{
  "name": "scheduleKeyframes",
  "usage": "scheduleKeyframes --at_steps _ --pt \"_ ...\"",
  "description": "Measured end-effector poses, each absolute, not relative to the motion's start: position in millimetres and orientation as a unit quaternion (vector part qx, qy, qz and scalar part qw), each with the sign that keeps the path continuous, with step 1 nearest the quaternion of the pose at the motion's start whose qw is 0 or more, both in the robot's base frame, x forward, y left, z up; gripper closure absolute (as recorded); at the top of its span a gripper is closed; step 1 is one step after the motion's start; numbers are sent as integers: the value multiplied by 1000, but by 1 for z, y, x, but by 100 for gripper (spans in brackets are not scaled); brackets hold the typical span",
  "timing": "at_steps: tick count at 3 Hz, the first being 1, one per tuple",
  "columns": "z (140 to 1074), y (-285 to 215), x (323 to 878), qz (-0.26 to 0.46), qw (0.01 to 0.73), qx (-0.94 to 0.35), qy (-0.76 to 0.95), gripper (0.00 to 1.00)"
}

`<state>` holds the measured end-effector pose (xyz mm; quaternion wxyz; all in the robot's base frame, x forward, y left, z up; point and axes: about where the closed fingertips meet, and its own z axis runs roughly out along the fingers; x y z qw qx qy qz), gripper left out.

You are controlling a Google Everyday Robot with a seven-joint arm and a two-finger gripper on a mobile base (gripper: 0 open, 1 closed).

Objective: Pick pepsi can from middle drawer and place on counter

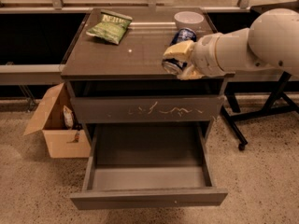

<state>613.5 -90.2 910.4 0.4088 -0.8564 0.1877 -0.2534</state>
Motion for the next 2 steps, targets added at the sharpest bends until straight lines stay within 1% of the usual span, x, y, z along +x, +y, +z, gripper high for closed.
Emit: scheduleKeyframes --at_steps 1,2 --pt "914 -95 671 -242 440 -838 213 100" --pt "928 -88 710 -241 463 -825 217 100"
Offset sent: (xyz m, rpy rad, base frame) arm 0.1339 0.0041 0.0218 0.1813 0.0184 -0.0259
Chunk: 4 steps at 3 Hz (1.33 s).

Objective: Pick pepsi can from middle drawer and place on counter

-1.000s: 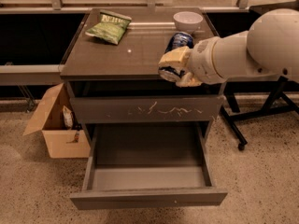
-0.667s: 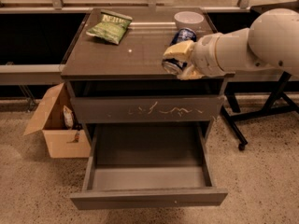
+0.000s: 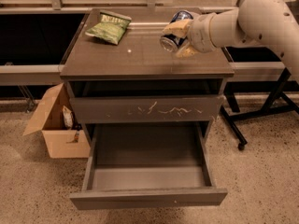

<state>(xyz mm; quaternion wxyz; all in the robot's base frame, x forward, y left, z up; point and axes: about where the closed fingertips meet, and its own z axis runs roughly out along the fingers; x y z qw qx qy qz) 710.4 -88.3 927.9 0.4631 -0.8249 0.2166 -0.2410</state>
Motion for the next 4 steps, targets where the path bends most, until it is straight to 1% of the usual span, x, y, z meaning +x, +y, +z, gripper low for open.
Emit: scheduleKeyframes --at_steps 1,2,3,4 --pt "927 -87 711 -239 464 -825 217 100" --pt "937 -78 723 -216 494 -809 233 100" --pt "957 -62 745 -161 535 -783 275 100" --pt "958 -46 757 -105 537 -774 320 100"
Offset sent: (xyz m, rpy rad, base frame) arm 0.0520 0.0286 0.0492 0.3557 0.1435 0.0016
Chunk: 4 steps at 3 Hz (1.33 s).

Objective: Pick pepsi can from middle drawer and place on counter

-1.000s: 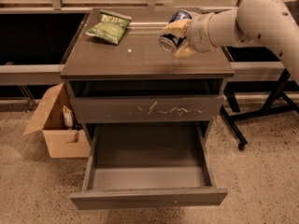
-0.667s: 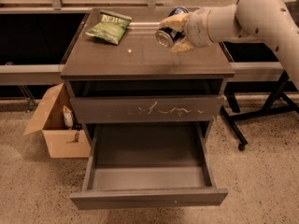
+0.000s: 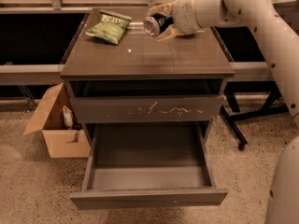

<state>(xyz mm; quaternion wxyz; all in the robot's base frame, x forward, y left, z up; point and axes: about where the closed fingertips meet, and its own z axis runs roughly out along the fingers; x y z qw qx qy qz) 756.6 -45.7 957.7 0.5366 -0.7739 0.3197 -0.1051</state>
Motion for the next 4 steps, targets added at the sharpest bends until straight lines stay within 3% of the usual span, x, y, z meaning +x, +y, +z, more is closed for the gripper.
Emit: scheduleKeyframes --at_steps 2,4 --pt "918 -28 764 1 509 -764 397 100" --pt "889 -34 777 41 490 -748 446 57"
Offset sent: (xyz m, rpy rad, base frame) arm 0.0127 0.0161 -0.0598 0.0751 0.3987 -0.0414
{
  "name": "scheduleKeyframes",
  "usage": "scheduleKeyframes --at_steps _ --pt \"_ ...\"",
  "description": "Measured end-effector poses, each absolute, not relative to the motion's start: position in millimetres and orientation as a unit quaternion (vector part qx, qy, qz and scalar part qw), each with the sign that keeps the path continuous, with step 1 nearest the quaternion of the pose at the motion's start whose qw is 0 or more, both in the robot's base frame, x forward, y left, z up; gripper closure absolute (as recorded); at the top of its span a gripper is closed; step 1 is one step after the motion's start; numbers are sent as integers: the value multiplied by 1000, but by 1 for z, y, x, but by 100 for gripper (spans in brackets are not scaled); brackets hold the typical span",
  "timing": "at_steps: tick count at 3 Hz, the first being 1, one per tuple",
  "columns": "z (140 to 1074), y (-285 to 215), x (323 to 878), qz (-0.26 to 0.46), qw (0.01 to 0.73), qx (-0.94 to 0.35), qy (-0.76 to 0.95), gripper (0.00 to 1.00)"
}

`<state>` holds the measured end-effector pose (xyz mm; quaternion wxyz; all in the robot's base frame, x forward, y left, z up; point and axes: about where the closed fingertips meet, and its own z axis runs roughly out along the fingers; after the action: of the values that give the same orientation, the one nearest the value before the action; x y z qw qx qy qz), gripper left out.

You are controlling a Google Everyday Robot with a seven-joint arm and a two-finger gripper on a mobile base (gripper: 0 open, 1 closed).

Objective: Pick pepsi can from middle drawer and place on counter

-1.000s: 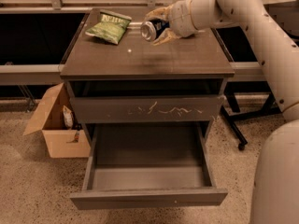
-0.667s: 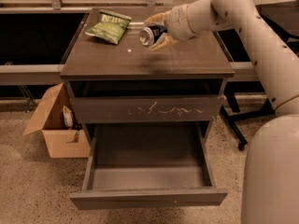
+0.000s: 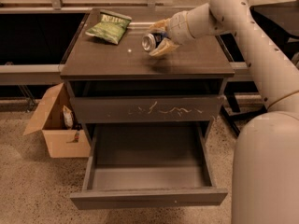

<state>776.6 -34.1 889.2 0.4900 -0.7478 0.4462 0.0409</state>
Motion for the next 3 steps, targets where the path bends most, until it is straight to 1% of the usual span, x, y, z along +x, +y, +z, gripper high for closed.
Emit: scheduleKeyframes --at_steps 1,2,3 --pt "877 -36 781 56 485 -741 462 36" --pt "870 -40 784 61 483 -735 472 11" --pt "870 -45 786 59 484 -731 477 0"
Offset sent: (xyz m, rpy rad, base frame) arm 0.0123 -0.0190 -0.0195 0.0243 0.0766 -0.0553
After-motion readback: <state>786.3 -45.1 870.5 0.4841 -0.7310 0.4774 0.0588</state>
